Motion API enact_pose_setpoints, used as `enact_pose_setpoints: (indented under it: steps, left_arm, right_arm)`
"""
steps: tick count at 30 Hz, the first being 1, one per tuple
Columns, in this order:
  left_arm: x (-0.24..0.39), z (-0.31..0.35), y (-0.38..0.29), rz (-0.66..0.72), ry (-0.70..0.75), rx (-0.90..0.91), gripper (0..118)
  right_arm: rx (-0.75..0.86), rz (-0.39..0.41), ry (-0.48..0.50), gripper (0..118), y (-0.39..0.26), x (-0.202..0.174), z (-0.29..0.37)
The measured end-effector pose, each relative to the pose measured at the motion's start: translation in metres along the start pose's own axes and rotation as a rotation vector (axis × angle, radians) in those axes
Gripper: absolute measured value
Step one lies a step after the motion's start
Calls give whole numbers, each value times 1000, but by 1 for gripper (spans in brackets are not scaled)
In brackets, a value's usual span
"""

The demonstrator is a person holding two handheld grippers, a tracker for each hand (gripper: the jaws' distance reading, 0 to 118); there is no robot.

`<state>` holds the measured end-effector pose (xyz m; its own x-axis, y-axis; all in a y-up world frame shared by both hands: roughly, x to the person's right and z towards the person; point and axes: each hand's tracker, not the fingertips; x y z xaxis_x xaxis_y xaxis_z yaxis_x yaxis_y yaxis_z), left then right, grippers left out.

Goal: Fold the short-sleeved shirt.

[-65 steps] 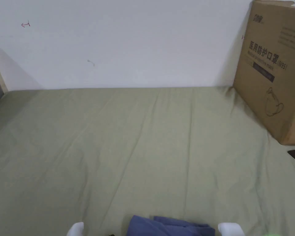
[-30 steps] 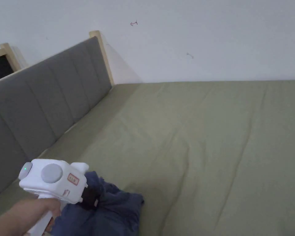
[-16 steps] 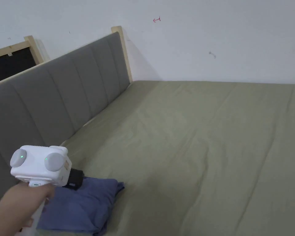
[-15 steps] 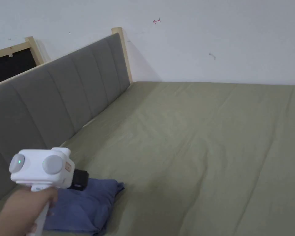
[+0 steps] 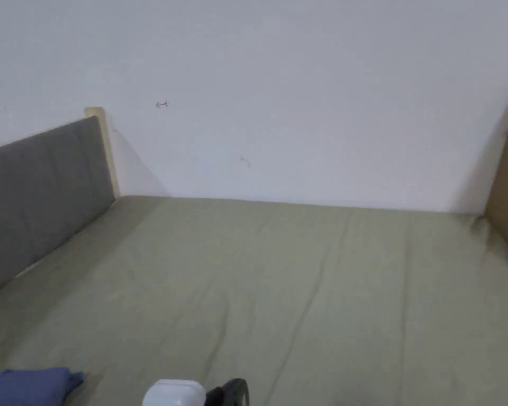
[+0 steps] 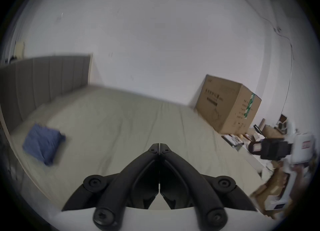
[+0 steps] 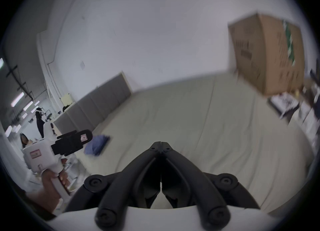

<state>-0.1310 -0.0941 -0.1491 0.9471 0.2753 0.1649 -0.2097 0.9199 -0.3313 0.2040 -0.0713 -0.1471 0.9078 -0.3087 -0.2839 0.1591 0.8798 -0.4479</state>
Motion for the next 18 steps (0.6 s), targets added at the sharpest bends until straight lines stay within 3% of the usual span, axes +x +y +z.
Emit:
enact_pose_setpoints:
  steps: [2, 5, 9, 11, 13, 15, 18]
  left_arm:
    - [26, 17, 15, -79, 82, 132, 0]
    - [47, 41, 37, -89, 57, 302, 0]
    - [71, 52, 49, -218, 129, 431, 0]
    - [78, 52, 49, -238, 142, 438, 0]
    - [80, 47, 40, -241, 154, 466, 0]
    - [83, 42, 28, -261, 270, 510, 0]
    - [82, 40, 26, -223, 240, 406, 0]
  right_arm:
    - [185, 95, -79, 0, 15, -11, 34]
    - [434, 173, -144, 0, 28, -18, 72]
    - [614, 316, -220, 0, 30, -23, 95]
    - [676, 366, -303, 0, 23, -21, 95]
    - [670, 357, -333, 0, 15, -12, 89]
    - [584, 319, -375, 0, 7, -1, 79]
    - [514, 286, -381, 0, -3, 10, 77]
